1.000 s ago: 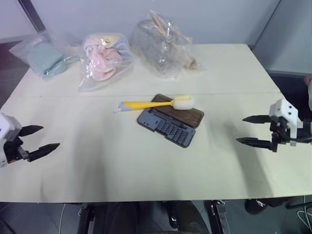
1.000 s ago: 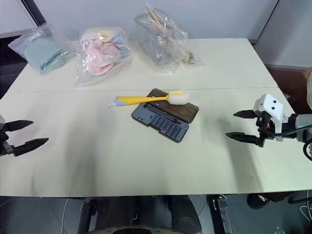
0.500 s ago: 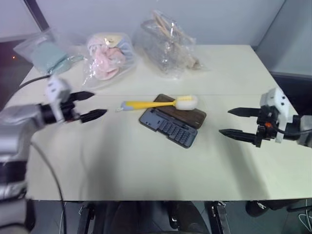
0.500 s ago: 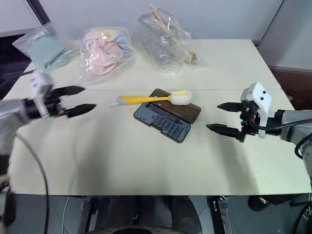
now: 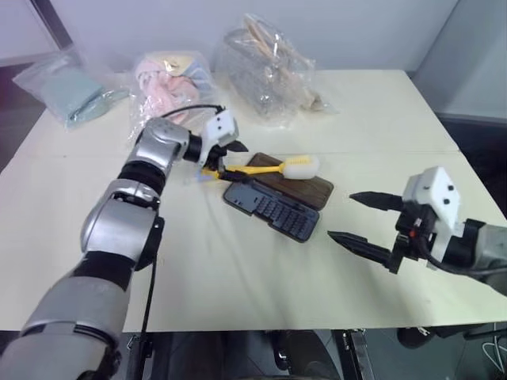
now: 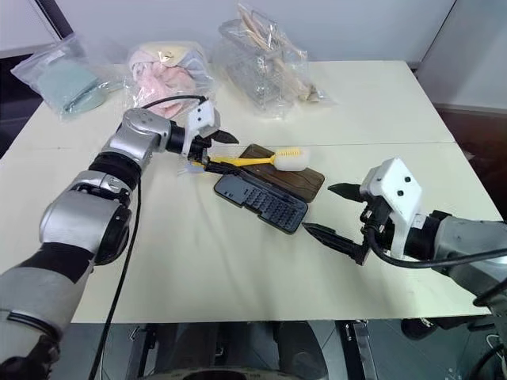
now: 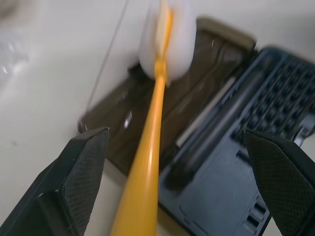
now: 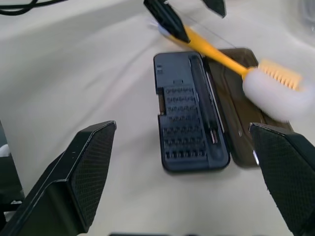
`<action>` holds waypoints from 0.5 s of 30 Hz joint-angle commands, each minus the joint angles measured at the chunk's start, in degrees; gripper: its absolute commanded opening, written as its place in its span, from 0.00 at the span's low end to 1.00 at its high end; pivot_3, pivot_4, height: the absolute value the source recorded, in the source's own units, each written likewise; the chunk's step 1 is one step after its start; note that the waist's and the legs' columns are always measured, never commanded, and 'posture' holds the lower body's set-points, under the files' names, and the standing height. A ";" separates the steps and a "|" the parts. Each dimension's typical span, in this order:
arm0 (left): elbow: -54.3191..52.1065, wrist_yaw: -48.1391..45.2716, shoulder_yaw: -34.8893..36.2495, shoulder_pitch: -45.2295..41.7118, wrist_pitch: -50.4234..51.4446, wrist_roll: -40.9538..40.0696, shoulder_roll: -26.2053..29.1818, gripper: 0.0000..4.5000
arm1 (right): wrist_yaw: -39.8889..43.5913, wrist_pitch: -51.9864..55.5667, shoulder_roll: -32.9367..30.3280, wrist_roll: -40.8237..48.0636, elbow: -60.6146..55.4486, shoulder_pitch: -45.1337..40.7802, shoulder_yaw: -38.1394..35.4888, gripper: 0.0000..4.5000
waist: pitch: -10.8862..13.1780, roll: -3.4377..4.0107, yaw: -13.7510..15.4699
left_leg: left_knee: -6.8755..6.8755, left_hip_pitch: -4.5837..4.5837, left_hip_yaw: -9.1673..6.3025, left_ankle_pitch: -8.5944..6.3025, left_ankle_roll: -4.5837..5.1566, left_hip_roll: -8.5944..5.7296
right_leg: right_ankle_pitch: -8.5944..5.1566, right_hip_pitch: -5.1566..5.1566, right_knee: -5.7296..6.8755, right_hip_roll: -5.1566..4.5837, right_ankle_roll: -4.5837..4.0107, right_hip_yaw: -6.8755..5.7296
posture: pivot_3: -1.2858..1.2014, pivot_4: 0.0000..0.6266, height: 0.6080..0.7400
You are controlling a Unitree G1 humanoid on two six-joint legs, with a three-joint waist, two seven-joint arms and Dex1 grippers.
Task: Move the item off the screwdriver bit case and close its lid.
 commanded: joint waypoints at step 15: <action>2.47 4.11 1.00 -1.14 -2.44 9.14 4.90 1.00 | -0.57 -4.74 -3.77 2.64 2.91 0.63 -1.85 1.00 | 0.00 -0.04 0.33 | 0.11 0.00 0.00 0.01 -0.01 -0.02 | -0.01 0.07 0.05 -0.05 0.04 -0.02 | 0.52 0.24 0.98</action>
